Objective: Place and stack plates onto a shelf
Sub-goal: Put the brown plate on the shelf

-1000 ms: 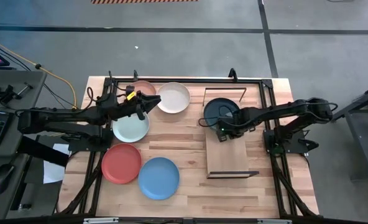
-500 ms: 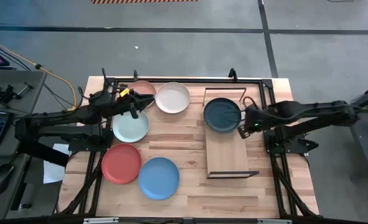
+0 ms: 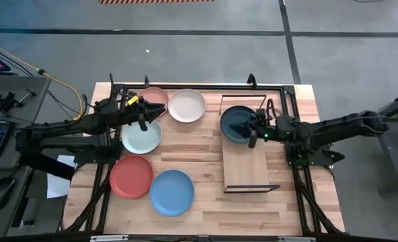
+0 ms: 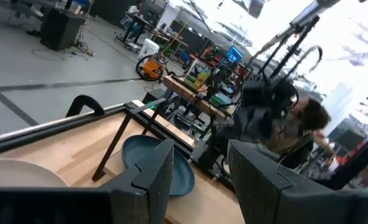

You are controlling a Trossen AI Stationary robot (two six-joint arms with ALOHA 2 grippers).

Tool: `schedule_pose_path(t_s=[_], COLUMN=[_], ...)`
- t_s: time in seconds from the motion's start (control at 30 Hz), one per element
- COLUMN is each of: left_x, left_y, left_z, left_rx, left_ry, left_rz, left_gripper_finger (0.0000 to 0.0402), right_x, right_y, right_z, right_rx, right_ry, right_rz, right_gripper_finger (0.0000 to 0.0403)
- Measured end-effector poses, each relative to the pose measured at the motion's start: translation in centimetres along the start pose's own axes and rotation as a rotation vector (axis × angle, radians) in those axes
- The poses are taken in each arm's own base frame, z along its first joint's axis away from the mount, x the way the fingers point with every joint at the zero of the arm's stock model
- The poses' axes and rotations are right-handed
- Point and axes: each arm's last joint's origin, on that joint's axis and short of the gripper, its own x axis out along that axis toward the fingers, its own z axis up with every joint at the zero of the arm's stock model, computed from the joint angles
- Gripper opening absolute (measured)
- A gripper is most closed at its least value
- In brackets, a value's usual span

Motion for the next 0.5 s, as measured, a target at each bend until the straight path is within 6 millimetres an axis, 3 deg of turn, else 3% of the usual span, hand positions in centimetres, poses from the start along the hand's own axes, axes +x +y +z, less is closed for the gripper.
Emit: schedule_pose_path(t_s=[0.17,0.37,0.5], left_x=[0.0,0.0,0.6], left_y=[-0.4,-0.6,-0.6], left_z=[-0.2,-0.4,0.0], left_rx=[0.081,0.104,0.106], left_ry=[0.013,0.022,0.138], left_rz=[-0.024,-0.032,0.134], left_gripper_finger=[0.0142,0.0142,0.0142], right_x=[0.9,1.9,2.2], right_y=[0.8,1.4,1.4], right_z=[1.2,1.6,1.4], right_rx=[-0.087,-0.125,-0.133], right_ry=[-0.072,-0.016,0.013], right_rz=[0.032,-0.001,-0.019], right_gripper_finger=[0.0,0.0,0.0])
